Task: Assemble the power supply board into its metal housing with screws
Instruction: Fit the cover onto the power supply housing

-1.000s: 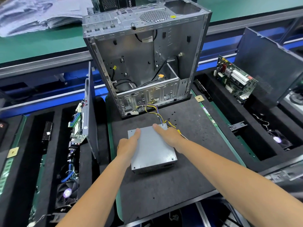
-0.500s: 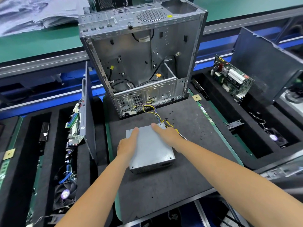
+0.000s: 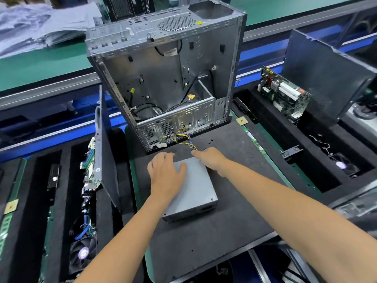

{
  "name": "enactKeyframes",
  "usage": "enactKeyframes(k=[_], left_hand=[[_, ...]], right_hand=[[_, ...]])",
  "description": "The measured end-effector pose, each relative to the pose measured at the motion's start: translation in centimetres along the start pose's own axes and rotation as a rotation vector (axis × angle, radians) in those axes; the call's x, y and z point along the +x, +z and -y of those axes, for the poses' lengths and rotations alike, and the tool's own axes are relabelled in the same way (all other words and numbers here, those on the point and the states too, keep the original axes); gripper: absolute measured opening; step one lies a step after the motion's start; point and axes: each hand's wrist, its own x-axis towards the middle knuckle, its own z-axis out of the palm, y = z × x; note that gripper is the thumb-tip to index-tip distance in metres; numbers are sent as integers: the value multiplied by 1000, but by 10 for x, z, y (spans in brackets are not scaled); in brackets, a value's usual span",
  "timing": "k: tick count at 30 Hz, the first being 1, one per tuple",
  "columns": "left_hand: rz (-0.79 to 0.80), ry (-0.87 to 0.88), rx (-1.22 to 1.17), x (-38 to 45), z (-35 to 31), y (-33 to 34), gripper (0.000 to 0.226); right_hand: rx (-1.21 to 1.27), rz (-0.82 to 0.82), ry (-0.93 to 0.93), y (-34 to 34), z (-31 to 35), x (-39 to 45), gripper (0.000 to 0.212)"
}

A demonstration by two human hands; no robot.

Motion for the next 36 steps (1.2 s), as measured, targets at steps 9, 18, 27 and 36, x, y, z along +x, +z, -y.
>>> enactKeyframes(k=[9,18,27,36], left_hand=[[292,8,-180,39,-20,11,19],[634,231,13,67,-29,19,36],[351,315,167,49,-27,29,37],[342,250,112,50,-32,32,35]], right_hand=[[115,19,0,-5,8,7,40],[135,223,167,-20,3,1,20],[132,220,146,-18,-9,0,18],[241,317,203,-25,-15,2,17]])
